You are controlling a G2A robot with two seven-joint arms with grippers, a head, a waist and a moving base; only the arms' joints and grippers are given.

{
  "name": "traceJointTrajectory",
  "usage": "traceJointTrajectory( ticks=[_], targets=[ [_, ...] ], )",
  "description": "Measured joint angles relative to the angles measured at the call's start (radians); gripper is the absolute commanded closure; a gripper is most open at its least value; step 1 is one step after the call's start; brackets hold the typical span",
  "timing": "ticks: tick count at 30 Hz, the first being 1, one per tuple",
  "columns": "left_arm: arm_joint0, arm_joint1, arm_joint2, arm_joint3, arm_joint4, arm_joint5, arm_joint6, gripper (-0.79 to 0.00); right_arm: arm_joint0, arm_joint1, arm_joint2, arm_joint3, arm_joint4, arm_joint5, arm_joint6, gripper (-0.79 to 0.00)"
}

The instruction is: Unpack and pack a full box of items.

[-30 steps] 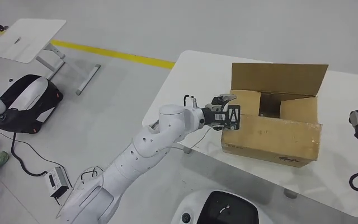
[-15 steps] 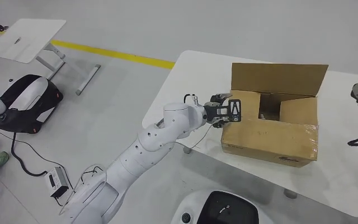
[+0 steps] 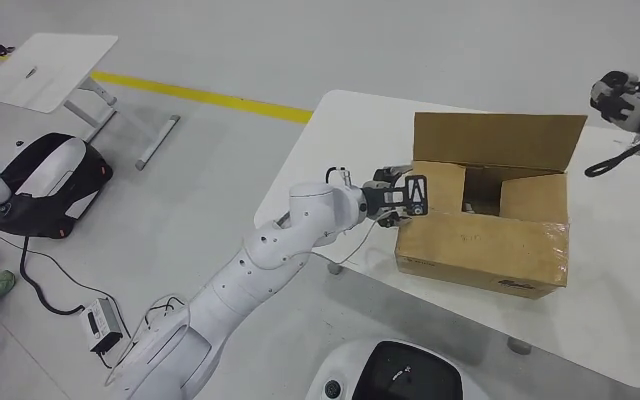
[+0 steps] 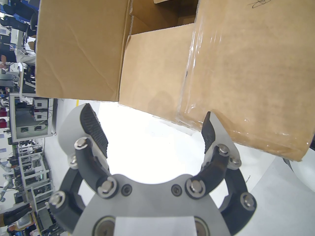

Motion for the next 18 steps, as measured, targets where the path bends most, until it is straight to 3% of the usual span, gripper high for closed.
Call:
traceJointTrajectory(
  ticks=[8, 18],
  targets=[
    [0.006, 0.001, -0.011, 0.000, -0.002, -0.005, 0.001, -0.785, 0.110, -0.032, -0.083, 0.195, 0.005, -0.056, -0.017, 0.000],
    [0.006, 0.000, -0.016, 0.005, -0.008, -0.015, 0.006, -0.785, 0.151, -0.048, -0.077, 0.377, 0.108, -0.130, -0.025, 0.000]
  ],
)
